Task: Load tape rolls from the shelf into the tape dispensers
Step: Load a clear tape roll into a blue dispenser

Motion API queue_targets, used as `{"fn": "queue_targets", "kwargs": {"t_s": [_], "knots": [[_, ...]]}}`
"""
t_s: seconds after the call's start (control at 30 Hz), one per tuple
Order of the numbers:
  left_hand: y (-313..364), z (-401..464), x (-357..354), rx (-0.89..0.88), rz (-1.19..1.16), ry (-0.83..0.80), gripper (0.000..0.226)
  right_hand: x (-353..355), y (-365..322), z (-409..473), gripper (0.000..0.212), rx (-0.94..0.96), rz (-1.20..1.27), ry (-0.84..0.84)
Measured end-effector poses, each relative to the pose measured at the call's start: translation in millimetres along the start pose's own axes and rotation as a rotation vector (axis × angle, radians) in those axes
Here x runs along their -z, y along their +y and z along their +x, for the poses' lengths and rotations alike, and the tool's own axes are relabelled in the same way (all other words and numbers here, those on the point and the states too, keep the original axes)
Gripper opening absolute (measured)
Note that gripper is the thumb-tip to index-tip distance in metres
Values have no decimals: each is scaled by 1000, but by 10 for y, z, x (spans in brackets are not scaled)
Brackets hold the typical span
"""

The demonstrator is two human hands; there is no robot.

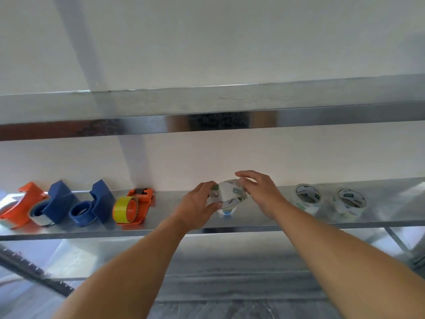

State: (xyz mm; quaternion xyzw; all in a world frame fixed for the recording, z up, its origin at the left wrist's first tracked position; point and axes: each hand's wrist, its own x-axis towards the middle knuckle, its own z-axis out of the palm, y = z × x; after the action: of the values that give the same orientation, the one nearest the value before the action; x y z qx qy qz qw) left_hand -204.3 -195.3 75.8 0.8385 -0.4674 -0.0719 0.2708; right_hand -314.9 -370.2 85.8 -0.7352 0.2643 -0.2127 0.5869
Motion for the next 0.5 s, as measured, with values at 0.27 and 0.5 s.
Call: {"fn": "queue_targets", "kwargs": {"t_s": [0.27, 0.5], "knots": [[125, -117, 1, 218, -92, 160, 47, -8, 1, -64, 23, -61, 67, -12], [261, -214, 53, 360, -160, 288, 44, -251, -20, -183, 26, -65, -114, 58]]}}
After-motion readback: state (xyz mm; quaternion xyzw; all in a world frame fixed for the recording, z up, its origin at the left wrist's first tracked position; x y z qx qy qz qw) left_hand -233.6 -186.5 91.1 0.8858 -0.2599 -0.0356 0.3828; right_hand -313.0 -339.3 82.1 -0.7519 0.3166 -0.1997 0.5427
